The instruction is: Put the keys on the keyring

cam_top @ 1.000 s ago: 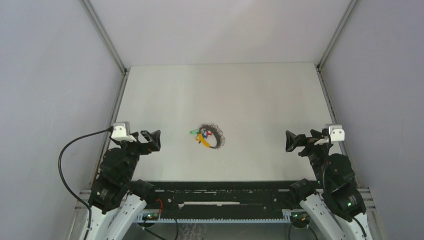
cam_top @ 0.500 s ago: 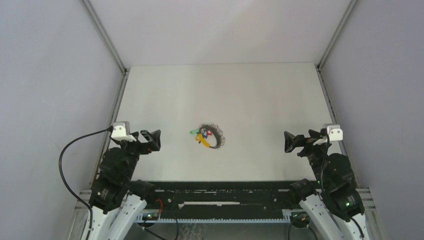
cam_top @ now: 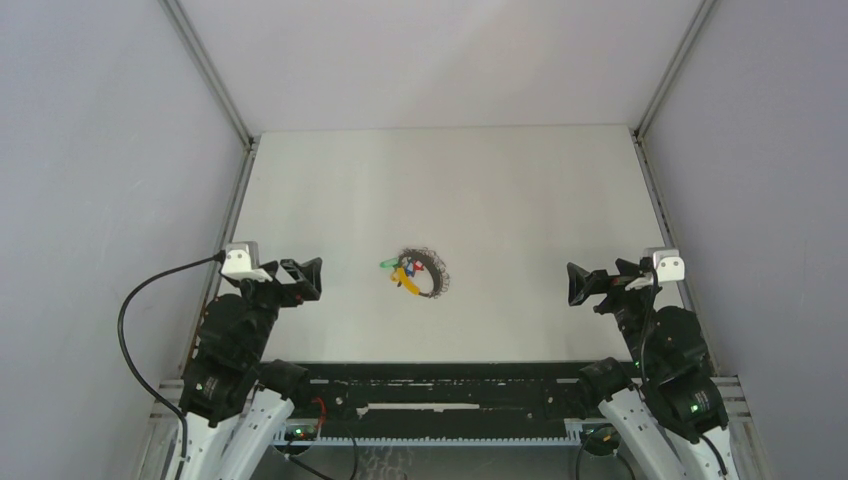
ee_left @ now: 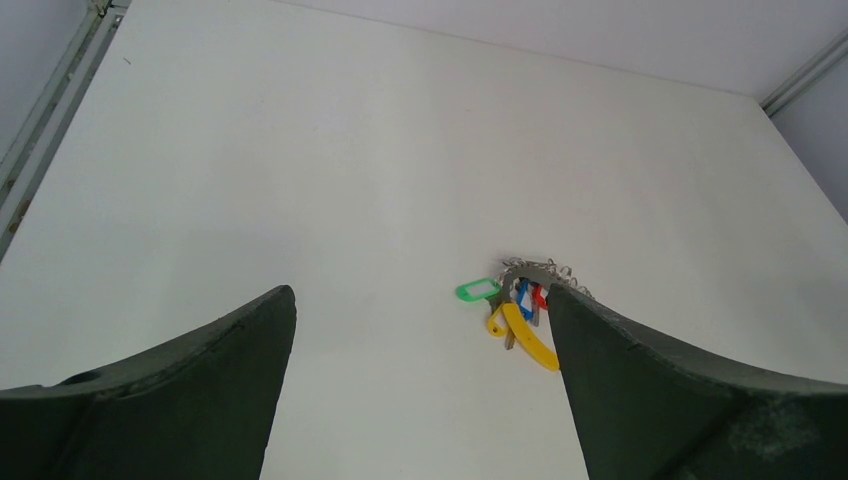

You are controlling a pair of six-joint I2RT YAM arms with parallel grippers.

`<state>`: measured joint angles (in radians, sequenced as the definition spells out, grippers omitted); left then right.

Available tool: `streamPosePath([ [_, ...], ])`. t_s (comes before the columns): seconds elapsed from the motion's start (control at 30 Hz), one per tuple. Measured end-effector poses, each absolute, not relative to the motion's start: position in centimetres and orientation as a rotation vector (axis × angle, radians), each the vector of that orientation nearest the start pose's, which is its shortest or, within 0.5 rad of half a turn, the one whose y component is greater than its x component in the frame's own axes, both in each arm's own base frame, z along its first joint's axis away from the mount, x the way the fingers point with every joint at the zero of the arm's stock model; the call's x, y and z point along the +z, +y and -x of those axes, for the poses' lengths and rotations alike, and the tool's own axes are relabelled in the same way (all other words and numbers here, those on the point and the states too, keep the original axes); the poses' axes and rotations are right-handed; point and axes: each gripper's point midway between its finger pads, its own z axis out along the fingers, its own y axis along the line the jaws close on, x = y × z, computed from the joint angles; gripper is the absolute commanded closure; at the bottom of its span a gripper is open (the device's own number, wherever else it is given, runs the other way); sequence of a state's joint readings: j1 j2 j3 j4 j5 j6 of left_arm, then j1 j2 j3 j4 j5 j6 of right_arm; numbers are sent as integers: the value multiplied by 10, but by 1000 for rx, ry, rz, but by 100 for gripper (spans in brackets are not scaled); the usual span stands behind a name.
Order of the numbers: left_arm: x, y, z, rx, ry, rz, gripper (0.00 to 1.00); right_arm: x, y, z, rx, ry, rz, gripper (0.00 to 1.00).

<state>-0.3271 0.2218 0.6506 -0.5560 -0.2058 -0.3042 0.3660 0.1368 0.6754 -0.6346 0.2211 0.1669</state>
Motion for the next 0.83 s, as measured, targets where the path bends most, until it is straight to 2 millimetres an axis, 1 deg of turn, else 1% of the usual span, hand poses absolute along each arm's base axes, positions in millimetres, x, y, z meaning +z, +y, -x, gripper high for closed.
streamPosePath([
  [0.23,257,-41,-199,-294,1698,144,0,263,34,-179,218,1667,-5,0],
  [0.37,259,-39,-199,-300,1687,177,0,264,33,-179,214,1659,-12,0],
  [0.6,276,-33,-191,-326,1597,220,0,267,32,-178,217,1641,-17,0],
  [0.83,278,-32,-190,-327,1586,226,0,267,33,-177,222,1642,-13,0],
])
